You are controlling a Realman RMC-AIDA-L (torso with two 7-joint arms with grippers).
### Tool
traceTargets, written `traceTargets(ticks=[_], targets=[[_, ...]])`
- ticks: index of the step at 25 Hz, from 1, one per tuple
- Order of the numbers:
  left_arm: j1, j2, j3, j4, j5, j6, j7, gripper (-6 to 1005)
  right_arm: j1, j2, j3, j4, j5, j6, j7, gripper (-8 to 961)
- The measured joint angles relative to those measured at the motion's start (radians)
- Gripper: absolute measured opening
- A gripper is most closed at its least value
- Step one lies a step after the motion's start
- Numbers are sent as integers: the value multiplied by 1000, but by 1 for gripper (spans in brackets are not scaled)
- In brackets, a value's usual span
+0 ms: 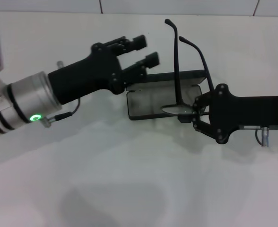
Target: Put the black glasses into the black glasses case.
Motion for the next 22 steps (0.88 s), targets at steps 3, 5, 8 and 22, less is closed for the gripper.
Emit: traceTargets(ticks=[3, 5, 8, 22], targets=[[-25, -9, 0, 4, 37, 5, -4, 526, 23, 0, 0, 40, 1, 1, 0, 110], [-47, -18, 0, 7, 60, 8, -6, 526, 28, 0, 0, 53, 2, 6, 3, 110], [-62, -22, 1, 7, 69, 13, -7, 526, 37, 0, 1, 76, 11, 17, 8, 110], [-106, -26, 3, 8, 125, 56, -21, 526, 46, -1, 2, 104, 40, -33, -10, 111]])
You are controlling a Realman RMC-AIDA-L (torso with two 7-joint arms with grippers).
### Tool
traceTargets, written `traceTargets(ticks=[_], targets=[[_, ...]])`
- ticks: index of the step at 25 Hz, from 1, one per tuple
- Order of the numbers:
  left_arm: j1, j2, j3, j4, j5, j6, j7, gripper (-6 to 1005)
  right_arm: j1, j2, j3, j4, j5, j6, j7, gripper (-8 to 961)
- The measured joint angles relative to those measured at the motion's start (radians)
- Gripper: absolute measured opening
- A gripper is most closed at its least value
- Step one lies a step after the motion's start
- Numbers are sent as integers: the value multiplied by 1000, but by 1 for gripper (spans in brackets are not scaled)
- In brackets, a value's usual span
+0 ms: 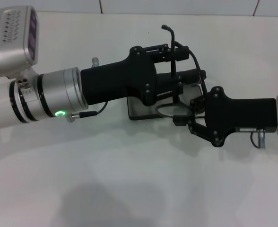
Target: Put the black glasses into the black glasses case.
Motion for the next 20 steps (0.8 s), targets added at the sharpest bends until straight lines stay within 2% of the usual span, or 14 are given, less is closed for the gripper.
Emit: traceTargets(ticks=[11, 20], targets=[[-15, 8, 0, 13, 32, 2, -115, 526, -35, -2, 10, 12, 89, -37, -194, 111], [-23, 12, 0, 80, 98, 2, -203, 526, -44, -1, 7, 12, 117, -7, -243, 111]])
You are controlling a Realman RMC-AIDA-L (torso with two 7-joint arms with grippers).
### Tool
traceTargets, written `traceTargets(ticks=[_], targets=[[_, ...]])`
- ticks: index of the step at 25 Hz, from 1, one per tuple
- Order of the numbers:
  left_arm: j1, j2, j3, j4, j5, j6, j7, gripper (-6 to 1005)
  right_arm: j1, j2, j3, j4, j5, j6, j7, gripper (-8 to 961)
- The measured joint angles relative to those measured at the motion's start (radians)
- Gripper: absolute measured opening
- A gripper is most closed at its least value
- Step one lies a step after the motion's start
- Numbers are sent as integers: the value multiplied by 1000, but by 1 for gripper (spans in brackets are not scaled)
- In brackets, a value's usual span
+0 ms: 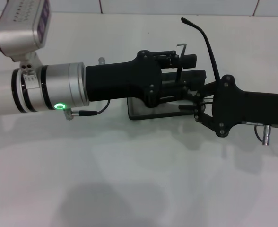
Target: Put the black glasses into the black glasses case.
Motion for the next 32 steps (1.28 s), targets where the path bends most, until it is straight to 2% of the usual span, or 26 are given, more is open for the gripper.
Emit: traceTargets(ticks=[10, 18, 25, 32], targets=[[-16, 19, -10, 16, -3, 0, -90, 527, -11, 0, -16, 3, -2, -19, -86, 111], [-7, 22, -29, 28, -6, 2, -90, 527, -13, 2, -13, 1, 1, -30, -99, 111], [16, 22, -109, 28, -8, 111, -31, 527, -13, 0, -9, 3, 12, -30, -101, 110], [15, 15, -121, 16, -9, 116, -30, 527, -12, 0, -8, 5, 15, -20, -104, 111]])
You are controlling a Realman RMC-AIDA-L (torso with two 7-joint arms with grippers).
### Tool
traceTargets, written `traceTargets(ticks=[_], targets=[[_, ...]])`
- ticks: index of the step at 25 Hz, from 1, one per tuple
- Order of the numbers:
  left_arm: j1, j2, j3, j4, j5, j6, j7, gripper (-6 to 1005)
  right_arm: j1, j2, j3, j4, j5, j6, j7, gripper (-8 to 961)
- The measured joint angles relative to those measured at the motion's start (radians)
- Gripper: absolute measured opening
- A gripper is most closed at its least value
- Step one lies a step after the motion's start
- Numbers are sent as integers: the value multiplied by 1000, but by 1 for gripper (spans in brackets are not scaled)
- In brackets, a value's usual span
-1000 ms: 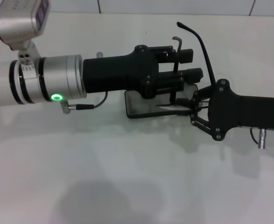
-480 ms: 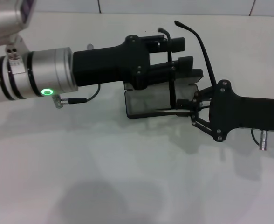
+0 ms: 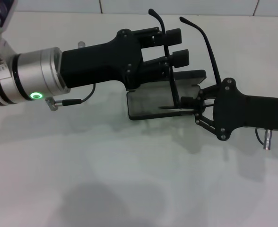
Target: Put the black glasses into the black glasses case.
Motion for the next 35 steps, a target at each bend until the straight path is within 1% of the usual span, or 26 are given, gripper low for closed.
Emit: traceTargets(ticks=[8, 12, 16, 24, 28, 35], targets=[[-4, -6, 1, 3, 0, 1, 33, 527, 14, -2, -7, 31, -8, 7, 0, 110], [-5, -18, 5, 4, 0, 10, 73, 527, 17, -3, -6, 41, -8, 9, 1, 110], [-11, -23, 3, -1, 2, 14, 84, 527, 10, -3, 7, 43, 5, 2, 5, 111], [-40, -20, 4, -44, 15, 5, 67, 527, -1, -4, 14, 51, 24, -77, -51, 110], [-44, -17, 5, -53, 19, 5, 54, 527, -4, -4, 14, 51, 24, -121, -65, 110], [-52, -22, 6, -50, 74, 5, 33, 527, -5, -6, 14, 48, 24, -136, -66, 111]])
